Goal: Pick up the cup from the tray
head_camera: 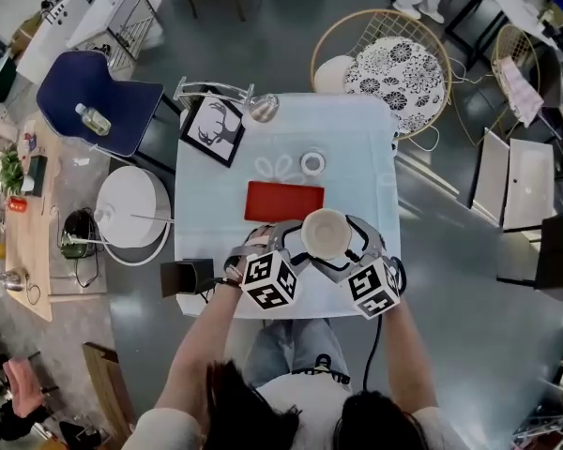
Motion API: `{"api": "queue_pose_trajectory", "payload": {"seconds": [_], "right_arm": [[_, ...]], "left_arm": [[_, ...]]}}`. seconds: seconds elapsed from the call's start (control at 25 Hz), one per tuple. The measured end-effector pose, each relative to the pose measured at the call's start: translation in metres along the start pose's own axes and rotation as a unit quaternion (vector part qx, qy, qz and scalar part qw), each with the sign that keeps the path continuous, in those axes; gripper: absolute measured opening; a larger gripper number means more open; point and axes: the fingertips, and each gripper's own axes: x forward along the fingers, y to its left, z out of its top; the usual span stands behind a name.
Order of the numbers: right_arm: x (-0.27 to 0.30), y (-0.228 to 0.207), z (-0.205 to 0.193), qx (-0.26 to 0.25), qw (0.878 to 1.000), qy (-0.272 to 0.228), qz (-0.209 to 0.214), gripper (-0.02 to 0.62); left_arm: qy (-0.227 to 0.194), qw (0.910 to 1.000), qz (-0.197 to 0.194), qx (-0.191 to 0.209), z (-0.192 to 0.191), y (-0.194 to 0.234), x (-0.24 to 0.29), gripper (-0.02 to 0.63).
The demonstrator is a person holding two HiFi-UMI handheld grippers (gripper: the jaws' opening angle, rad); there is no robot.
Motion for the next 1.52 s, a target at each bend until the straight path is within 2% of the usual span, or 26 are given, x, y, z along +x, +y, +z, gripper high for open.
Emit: {"api": "queue_pose_trajectory", "payload": {"seconds": [0.36,0.76,1.04,1.24,1.36,1.52], "right_arm": [[-0.013,-0.011,-0.041,0.042,0.999,0.011,-0.011,0.495],[0.001,-0.020,-0.062,0.048,0.998,0.022,-0.019,0.494],[0.001,-0.021,-0.064,0.071,0.997,0.031,-0.011,0.485],[-0.002,-0.025,-0.055,0.053,0.997,0.049,-0.016,0.508],[-0.012,-0.024,-0.046,0.054,0.998,0.035,-0.024,0.505],[-0.030,-0.022,-0.038,0.079,0.996,0.016,-0.040,0.505]], "left_arm": [[0.015,0.9992,-0.029,0.023,0.015,-0.023,0.032,0.267],[0.041,0.9984,-0.027,0.029,0.007,-0.023,0.058,0.267],[0.043,0.9985,-0.032,0.006,0.006,-0.023,0.058,0.249],[0.040,0.9975,-0.057,-0.008,0.010,-0.023,0.052,0.250],[0.027,0.9966,-0.071,-0.033,0.013,-0.020,0.040,0.250],[0.019,0.9970,-0.061,-0.043,0.014,-0.014,0.023,0.250]]}}
